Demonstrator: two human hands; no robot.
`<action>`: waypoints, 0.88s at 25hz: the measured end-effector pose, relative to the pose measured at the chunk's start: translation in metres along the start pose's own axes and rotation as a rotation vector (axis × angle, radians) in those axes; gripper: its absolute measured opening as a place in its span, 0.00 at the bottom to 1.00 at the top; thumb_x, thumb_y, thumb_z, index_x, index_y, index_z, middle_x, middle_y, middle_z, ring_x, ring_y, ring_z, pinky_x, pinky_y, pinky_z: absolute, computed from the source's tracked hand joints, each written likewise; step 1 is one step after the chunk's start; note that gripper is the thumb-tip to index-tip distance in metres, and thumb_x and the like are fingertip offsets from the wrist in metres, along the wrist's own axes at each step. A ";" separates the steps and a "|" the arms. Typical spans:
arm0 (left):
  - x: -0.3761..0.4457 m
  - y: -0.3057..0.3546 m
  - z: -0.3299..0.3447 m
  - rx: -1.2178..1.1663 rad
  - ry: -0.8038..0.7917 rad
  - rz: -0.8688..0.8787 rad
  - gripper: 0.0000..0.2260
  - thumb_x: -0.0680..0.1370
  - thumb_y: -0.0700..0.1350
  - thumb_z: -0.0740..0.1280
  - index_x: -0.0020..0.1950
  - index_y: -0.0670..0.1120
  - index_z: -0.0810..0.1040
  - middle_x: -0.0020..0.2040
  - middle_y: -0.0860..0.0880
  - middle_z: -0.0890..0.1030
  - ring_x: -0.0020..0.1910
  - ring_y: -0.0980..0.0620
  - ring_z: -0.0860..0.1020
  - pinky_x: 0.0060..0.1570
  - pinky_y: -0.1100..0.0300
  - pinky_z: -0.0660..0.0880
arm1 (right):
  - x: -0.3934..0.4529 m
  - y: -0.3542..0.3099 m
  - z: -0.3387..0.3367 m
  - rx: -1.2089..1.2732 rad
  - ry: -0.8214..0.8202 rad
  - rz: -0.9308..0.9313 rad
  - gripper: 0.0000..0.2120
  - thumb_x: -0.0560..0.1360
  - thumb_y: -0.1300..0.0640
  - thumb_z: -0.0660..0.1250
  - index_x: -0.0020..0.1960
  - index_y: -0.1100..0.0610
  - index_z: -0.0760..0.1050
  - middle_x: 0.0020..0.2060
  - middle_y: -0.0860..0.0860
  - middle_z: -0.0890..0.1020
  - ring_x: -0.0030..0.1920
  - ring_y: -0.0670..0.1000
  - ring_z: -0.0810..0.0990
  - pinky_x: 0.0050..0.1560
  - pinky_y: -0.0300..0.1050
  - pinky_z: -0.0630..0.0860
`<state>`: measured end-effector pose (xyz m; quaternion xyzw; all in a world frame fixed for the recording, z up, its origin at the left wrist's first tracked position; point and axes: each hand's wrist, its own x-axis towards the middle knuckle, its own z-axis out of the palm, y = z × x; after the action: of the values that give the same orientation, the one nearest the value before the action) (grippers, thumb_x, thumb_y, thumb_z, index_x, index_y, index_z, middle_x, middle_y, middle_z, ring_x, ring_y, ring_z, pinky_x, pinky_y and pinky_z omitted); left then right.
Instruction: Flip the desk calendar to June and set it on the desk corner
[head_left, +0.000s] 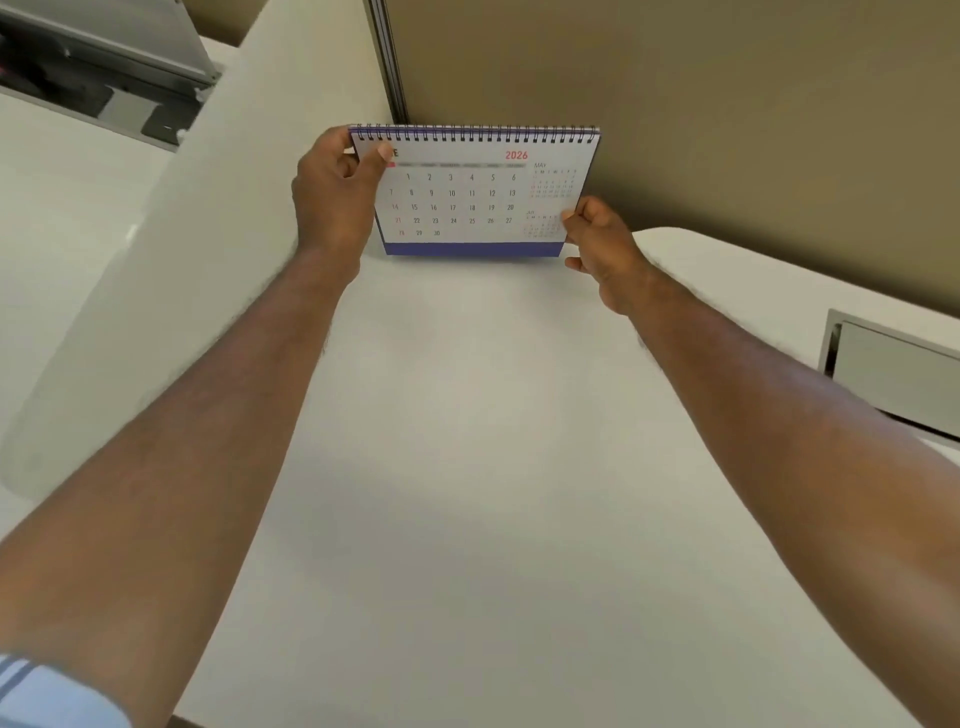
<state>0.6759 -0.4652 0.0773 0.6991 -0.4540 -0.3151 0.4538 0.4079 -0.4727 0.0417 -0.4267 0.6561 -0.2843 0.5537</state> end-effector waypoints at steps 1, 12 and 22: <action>0.000 -0.007 0.003 0.012 -0.005 -0.011 0.05 0.82 0.51 0.68 0.55 0.53 0.79 0.46 0.59 0.85 0.45 0.62 0.84 0.45 0.62 0.83 | 0.003 0.005 0.002 -0.011 -0.002 0.011 0.07 0.86 0.54 0.57 0.61 0.52 0.72 0.64 0.48 0.80 0.61 0.49 0.76 0.58 0.48 0.74; 0.001 -0.031 0.006 0.081 -0.034 0.030 0.13 0.84 0.49 0.66 0.67 0.47 0.76 0.60 0.52 0.85 0.53 0.56 0.84 0.44 0.70 0.80 | 0.009 0.021 0.020 -0.002 0.052 0.022 0.14 0.85 0.53 0.58 0.70 0.51 0.68 0.59 0.44 0.76 0.56 0.48 0.76 0.60 0.49 0.77; -0.014 -0.049 0.015 0.048 -0.044 -0.079 0.24 0.83 0.46 0.67 0.78 0.48 0.64 0.72 0.47 0.76 0.67 0.52 0.77 0.53 0.68 0.82 | 0.010 0.031 0.015 -0.018 0.098 0.068 0.18 0.85 0.56 0.58 0.74 0.48 0.63 0.71 0.48 0.72 0.71 0.53 0.71 0.66 0.52 0.77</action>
<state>0.6745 -0.4488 0.0263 0.7201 -0.4433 -0.3370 0.4141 0.4144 -0.4652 0.0076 -0.3947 0.6993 -0.2798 0.5263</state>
